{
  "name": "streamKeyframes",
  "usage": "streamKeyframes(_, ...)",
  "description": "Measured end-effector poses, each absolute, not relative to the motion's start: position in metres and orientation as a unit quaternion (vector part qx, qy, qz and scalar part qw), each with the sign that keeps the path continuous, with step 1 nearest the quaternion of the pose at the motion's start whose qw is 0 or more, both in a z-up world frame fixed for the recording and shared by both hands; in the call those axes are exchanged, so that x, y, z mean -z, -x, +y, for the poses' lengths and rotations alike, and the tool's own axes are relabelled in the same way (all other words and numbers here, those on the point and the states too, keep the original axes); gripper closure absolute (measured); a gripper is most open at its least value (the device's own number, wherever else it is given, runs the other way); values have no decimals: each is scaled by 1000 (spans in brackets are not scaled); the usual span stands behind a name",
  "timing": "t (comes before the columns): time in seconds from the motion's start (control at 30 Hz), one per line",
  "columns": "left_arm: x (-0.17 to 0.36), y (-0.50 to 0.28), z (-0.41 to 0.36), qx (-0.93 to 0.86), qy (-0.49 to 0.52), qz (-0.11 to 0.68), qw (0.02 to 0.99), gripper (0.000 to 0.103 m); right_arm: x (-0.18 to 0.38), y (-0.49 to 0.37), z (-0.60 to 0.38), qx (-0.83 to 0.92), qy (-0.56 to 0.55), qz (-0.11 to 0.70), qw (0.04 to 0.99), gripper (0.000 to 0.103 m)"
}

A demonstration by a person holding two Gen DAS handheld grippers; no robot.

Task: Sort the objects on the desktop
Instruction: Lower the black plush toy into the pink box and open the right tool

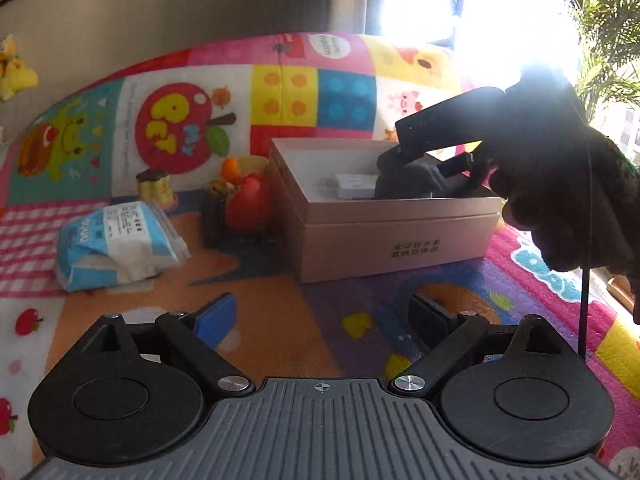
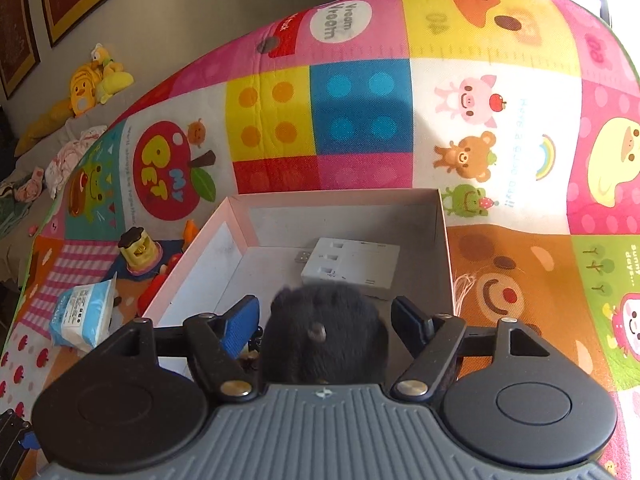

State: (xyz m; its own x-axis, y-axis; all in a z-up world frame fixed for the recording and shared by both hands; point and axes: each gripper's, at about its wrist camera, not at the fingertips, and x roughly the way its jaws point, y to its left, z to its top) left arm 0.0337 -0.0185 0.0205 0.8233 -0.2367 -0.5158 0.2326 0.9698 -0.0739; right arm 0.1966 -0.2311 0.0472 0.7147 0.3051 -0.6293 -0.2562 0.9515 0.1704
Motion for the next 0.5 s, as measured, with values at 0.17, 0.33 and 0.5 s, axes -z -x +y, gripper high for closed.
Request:
streamKeyframes(0.17, -18, -34, -17, 128, 10, 274, 953, 6, -75, -179, -255, -129, -13, 296, 946, 20)
streamKeyframes(0.33, -15, -36, -20, 134, 13, 281, 950, 6, -84, -164, -258, -146, 1, 290, 946, 41)
streamKeyframes(0.5, -15, -36, -23, 134, 14, 286, 949, 5, -88, -158, -222, -184, 2, 273, 944, 53)
